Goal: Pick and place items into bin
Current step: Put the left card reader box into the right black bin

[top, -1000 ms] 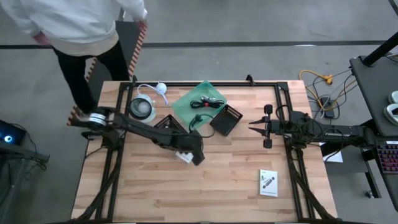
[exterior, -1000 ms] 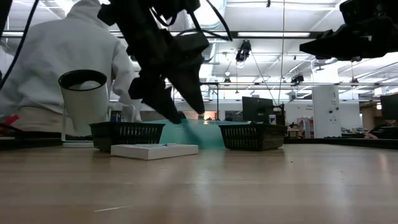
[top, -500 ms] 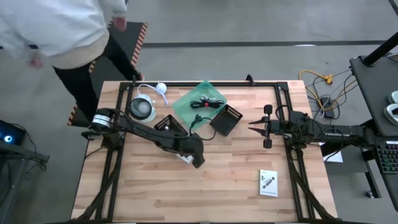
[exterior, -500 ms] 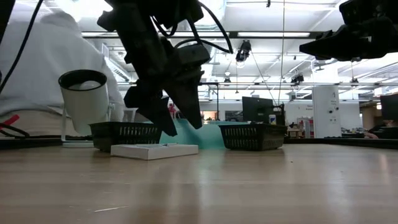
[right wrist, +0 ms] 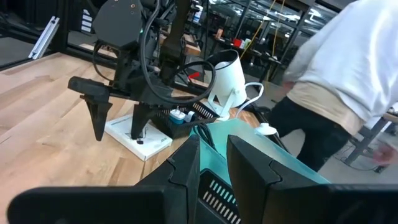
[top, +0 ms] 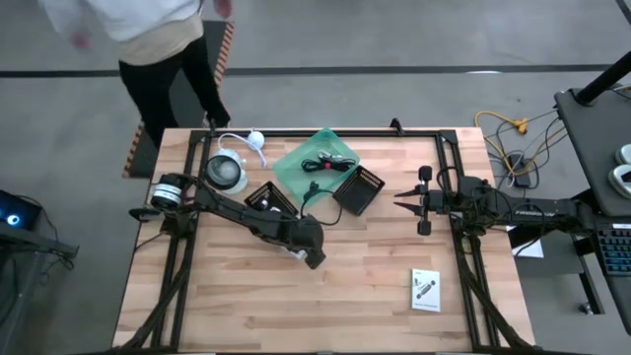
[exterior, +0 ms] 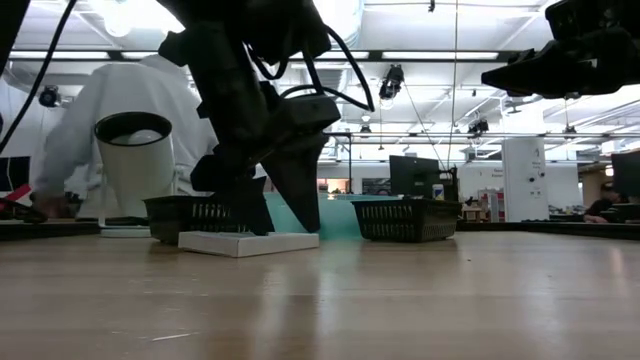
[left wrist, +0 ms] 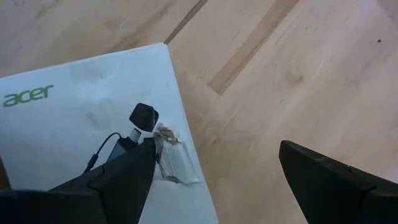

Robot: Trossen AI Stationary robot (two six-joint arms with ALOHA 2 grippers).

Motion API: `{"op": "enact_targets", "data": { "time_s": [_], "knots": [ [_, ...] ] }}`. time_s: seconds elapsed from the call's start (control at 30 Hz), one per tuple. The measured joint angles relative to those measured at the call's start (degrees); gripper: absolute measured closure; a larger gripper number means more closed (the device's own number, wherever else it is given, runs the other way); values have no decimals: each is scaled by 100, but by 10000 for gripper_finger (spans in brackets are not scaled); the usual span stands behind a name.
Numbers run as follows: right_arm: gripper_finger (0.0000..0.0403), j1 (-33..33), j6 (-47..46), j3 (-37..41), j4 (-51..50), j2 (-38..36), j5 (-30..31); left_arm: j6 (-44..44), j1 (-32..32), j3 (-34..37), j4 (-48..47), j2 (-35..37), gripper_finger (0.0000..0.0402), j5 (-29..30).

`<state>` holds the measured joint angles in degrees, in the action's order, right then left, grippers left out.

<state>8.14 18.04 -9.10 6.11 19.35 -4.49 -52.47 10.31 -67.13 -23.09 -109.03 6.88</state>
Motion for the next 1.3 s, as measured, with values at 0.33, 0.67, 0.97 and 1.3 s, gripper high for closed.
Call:
{"op": "enact_targets", "data": {
  "time_s": [0.33,0.67,0.97,1.3],
  "knots": [
    [335,0,-2,0,0,0,0,-276,-8,15,-38,-51,128,110],
    [335,1,0,0,1,-2,0,-288,-49,36,-28,-66,267,91],
    [335,0,0,0,0,-2,0,-229,-59,63,39,-66,393,-109],
    [335,0,0,0,1,-2,0,251,-45,-265,-83,-88,398,-482]
  ]
}}
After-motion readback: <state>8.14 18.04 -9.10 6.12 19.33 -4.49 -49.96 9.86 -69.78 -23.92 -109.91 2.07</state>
